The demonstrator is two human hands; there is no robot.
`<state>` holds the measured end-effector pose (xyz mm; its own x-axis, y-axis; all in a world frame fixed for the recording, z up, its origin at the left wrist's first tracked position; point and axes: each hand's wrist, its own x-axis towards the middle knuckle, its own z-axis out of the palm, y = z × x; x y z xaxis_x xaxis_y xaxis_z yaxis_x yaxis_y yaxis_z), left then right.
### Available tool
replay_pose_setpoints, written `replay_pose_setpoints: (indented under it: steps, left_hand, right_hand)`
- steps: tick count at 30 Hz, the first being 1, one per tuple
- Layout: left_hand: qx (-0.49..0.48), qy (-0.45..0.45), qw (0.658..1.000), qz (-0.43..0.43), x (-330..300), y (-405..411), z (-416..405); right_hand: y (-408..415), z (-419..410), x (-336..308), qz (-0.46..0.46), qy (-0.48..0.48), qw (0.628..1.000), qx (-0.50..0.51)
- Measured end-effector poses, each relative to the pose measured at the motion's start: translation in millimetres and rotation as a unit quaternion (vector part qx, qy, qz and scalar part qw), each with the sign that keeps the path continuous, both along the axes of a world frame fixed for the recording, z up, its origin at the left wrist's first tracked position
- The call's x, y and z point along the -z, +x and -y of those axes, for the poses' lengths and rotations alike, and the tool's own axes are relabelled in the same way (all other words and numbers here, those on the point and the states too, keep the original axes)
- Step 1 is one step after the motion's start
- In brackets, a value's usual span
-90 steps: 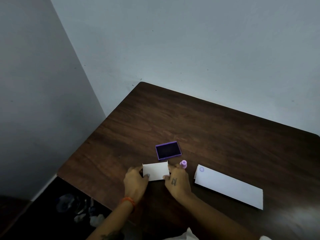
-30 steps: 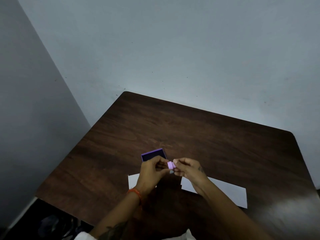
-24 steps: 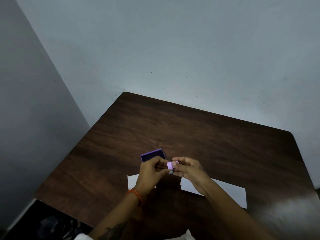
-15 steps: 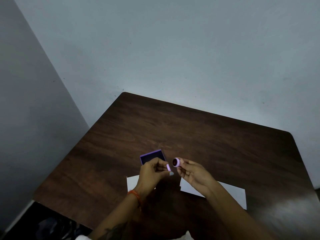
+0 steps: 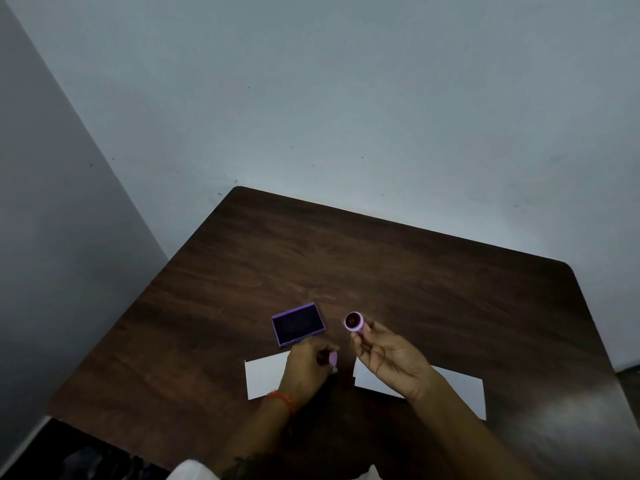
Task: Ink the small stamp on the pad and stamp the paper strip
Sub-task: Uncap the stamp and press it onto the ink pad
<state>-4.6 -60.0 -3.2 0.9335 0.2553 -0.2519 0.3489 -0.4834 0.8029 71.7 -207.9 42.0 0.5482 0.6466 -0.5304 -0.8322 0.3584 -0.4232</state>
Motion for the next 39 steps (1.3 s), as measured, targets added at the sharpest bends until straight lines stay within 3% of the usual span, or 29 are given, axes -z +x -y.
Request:
replay_pose_setpoints:
  steps: [8, 11, 16, 21, 23, 26, 28, 32, 33, 37, 39]
  left_hand:
    - [0.008, 0.072, 0.997, 0.007, 10.9, -0.4, -8.8]
    - [-0.029, 0.079, 0.995, 0.05, 11.4, -5.1, -20.1]
    - [-0.133, 0.188, 0.968, 0.097, 13.1, -14.2, -60.7]
    - [-0.082, 0.175, 0.981, 0.019, 25.3, -15.2, -91.3]
    - [-0.049, 0.146, 0.988, 0.008, 29.5, -13.3, -95.3]
    - [-0.016, 0.133, 0.991, 0.004, 36.3, -11.3, -98.3]
    - [-0.006, 0.137, 0.991, 0.002, 40.0, -11.4, -98.9]
    - [-0.02, 0.129, 0.991, 0.023, 45.3, -11.5, -98.6]
    - [-0.023, 0.131, 0.991, 0.026, 46.4, -11.2, -98.5]
    - [-0.03, 0.134, 0.99, 0.03, 50.0, -10.7, -97.7]
    - [-0.034, 0.126, 0.991, 0.035, 51.5, -10.5, -97.1]
  right_hand:
    - [-0.8, -4.4, -1.5, 0.015, 0.003, 1.0, 0.004]
    - [0.9, -6.9, -0.3, 0.031, -0.019, 0.999, -0.003]
    - [7.1, -23.2, 0.3, 0.098, -0.099, 0.989, -0.044]
    - [10.0, -62.3, 8.5, 0.218, -0.228, 0.946, -0.08]
    - [8.2, -80.2, 14.5, 0.305, -0.3, 0.897, -0.109]
    - [4.0, -101.6, 22.3, 0.499, -0.387, 0.763, -0.139]
    - [1.8, -112.2, 25.6, 0.593, -0.397, 0.681, -0.167]
    - [2.2, -121.9, 38.6, 0.736, -0.396, 0.433, -0.338]
    - [2.0, -121.8, 39.7, 0.747, -0.399, 0.399, -0.351]
    - [4.1, -123.5, 42.3, 0.762, -0.405, 0.352, -0.363]
    - [1.3, -126.6, 44.5, 0.76, -0.42, 0.357, -0.346]
